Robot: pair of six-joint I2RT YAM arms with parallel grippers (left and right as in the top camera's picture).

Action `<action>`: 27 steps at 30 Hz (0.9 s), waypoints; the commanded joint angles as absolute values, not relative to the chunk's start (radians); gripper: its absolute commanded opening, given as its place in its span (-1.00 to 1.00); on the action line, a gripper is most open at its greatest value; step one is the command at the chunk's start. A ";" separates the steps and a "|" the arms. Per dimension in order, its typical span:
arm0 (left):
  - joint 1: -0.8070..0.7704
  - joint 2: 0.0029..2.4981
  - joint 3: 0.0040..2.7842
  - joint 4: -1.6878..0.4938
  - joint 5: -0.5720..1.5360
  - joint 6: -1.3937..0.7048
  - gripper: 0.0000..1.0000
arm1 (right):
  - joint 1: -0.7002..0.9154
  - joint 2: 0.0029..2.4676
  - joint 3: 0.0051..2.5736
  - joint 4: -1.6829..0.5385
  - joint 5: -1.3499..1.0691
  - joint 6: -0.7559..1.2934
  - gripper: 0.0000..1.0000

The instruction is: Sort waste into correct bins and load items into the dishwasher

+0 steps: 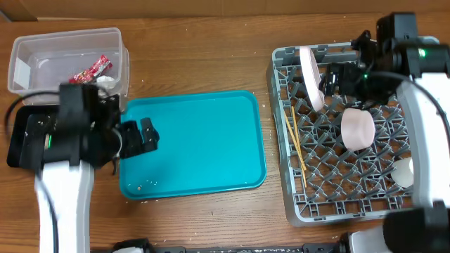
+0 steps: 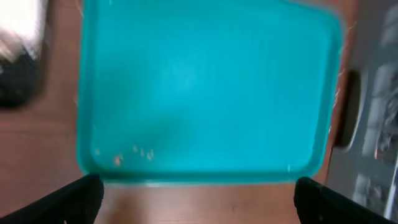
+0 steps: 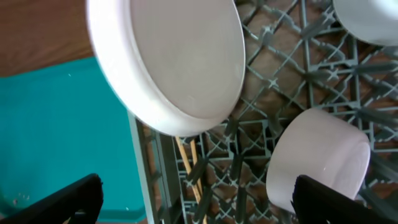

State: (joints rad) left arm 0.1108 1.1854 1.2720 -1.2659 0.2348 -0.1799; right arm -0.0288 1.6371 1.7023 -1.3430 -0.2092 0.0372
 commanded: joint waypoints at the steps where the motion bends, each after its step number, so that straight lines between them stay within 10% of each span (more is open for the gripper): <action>1: 0.110 0.980 1.168 -1.197 0.177 -0.182 1.00 | -0.022 1.434 1.548 -1.242 -0.191 0.032 1.00; 13: 0.110 0.660 0.991 -1.105 0.071 -0.356 0.99 | -0.022 0.819 1.033 -1.032 -0.131 0.038 1.00; 27: 0.110 0.663 0.991 -1.106 0.071 -0.356 0.99 | -0.022 0.796 1.033 -1.165 -0.131 0.038 1.00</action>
State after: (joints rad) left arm 0.1108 0.6632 1.0008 -1.1091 0.0845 -0.3416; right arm -0.0246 0.7975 1.0370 -1.1679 -0.1410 0.0338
